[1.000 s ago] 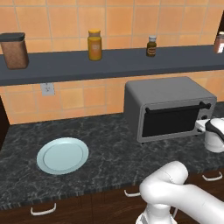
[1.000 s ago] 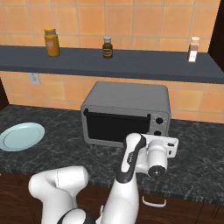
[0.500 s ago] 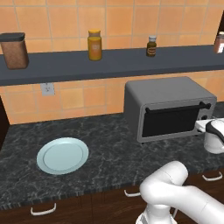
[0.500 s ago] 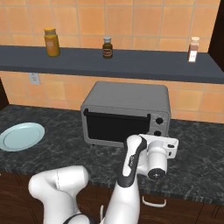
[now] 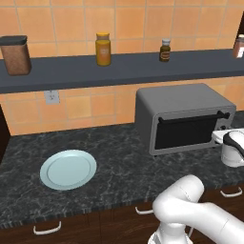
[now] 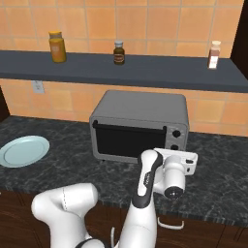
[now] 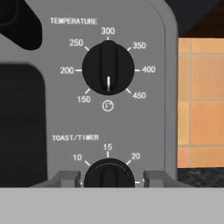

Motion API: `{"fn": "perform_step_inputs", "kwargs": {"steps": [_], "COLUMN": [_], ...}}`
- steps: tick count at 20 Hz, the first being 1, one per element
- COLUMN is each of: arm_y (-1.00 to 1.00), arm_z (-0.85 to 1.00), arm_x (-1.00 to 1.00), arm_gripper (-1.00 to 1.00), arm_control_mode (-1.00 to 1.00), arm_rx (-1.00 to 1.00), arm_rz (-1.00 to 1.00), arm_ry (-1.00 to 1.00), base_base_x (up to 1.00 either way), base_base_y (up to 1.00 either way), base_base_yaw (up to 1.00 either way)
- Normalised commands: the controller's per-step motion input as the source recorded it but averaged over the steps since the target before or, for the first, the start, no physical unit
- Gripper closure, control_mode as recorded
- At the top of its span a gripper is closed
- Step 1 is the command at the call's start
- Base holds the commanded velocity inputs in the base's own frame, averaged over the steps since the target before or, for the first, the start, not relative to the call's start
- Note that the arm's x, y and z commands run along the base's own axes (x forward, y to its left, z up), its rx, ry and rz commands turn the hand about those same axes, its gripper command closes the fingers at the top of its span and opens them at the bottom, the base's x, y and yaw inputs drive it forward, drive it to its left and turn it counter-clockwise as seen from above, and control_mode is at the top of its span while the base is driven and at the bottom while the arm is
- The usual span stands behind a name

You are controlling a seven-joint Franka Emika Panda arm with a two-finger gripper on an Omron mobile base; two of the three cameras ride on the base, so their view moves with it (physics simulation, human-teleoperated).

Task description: Pick up the kebab skewer and baguette bread, and place them inside the toaster oven. Close the toaster oven door and start by setting the timer.

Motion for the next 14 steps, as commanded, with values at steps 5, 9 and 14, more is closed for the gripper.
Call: {"fn": "perform_step_inputs", "kwargs": {"steps": [5, 9, 14], "arm_y": [0.0, -0.01, 0.0], "arm_z": [0.0, -0.02, -0.09], "arm_x": [0.0, 0.0, 0.0], "arm_gripper": [1.0, 1.0, 1.0], "arm_control_mode": [-1.0, -1.0, -1.0], "arm_rx": [0.0, 0.07, 0.21], "arm_rz": [0.0, 0.0, -0.02], "arm_ry": [0.0, 0.0, -0.02], "base_base_x": [0.0, 0.0, 0.0], "base_base_y": [0.0, 0.0, 0.0], "base_base_yaw": [0.0, 0.0, 0.0]}}
